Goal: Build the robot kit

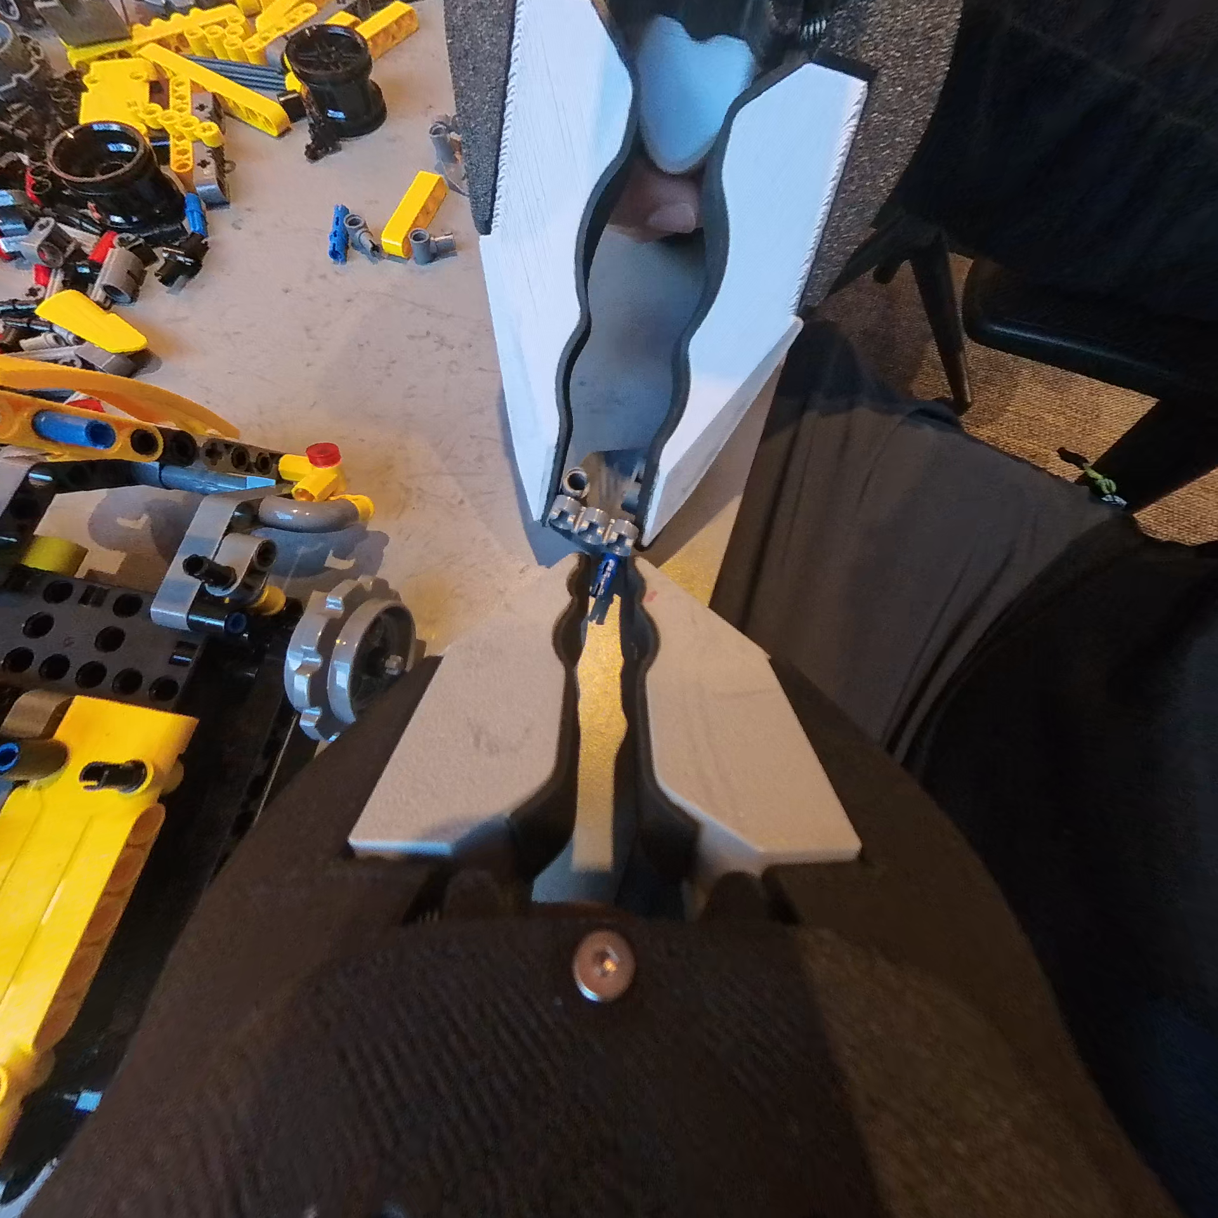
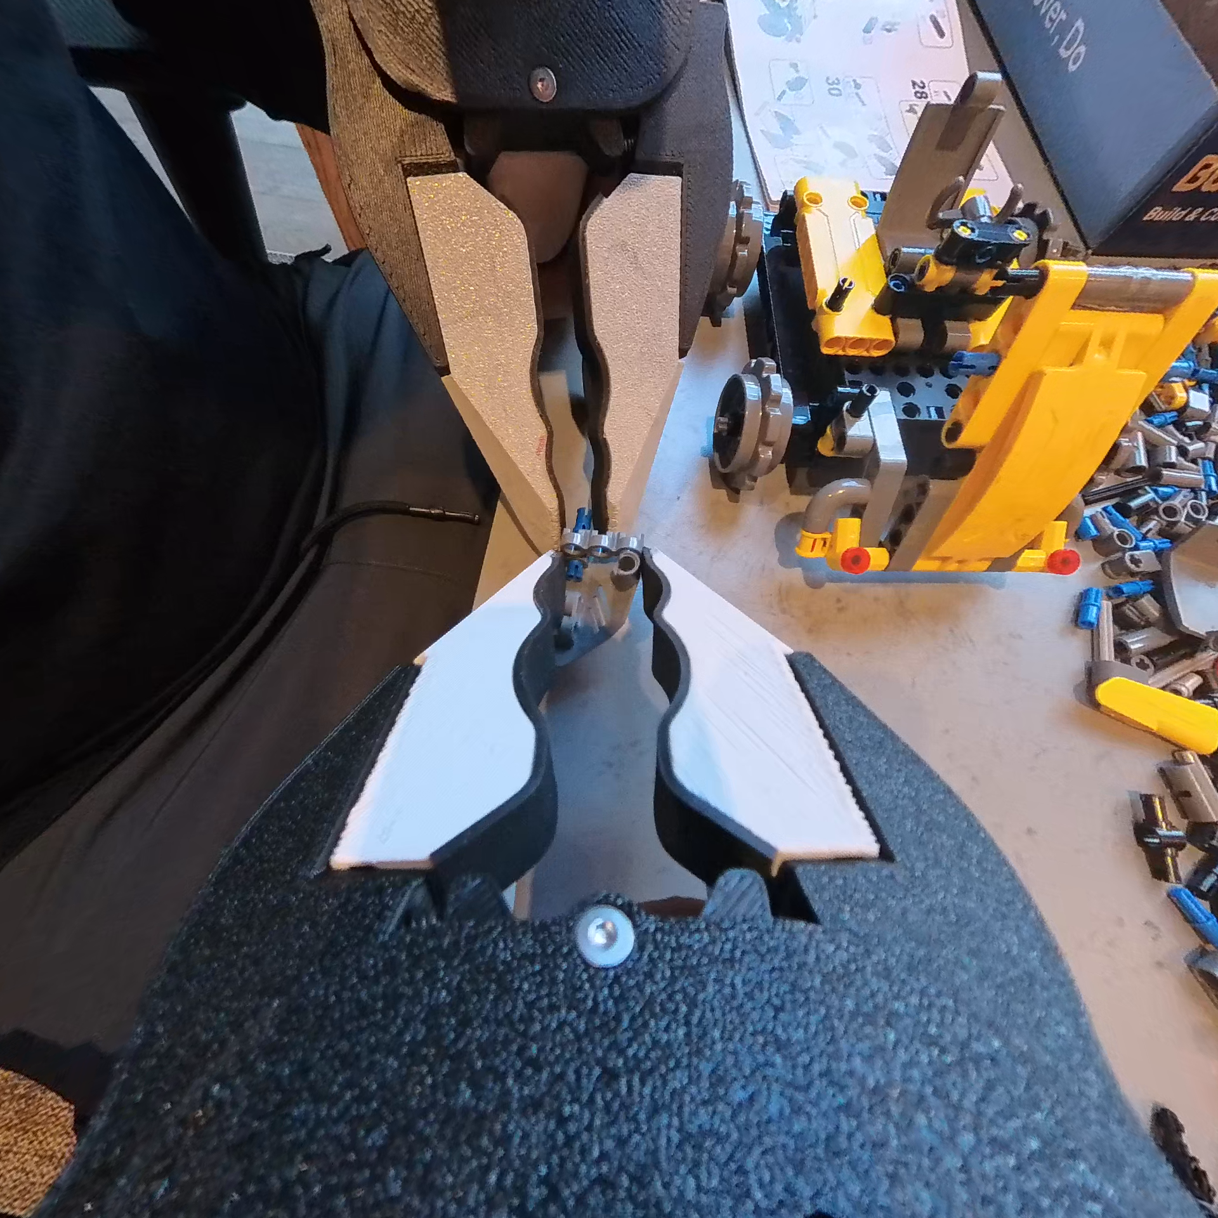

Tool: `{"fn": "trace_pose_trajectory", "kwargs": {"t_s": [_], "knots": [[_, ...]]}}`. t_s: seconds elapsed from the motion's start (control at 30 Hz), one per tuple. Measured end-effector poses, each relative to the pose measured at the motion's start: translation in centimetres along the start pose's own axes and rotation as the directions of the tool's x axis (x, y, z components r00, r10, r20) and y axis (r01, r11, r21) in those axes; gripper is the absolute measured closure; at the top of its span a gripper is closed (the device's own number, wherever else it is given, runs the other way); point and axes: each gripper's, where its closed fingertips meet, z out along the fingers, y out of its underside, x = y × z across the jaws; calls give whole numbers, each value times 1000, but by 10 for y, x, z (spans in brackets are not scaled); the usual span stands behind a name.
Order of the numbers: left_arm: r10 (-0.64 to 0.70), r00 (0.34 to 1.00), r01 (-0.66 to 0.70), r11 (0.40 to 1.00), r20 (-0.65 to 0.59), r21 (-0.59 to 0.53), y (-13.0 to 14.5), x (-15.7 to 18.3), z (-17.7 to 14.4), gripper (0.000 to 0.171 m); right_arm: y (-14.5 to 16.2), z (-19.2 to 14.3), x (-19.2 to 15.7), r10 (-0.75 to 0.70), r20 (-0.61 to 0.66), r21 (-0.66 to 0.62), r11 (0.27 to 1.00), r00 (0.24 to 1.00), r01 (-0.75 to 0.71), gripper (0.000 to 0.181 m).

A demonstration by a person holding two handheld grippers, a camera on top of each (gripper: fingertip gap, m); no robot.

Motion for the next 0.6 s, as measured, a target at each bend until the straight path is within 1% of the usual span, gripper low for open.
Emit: {"fn": "trace_pose_trajectory", "kwargs": {"t_s": [0.6], "knots": [[0,1000,0,1000,14,2,0,-2,0,166,0,-1,4,16,-18,2,1000,1000,-16,158]]}}
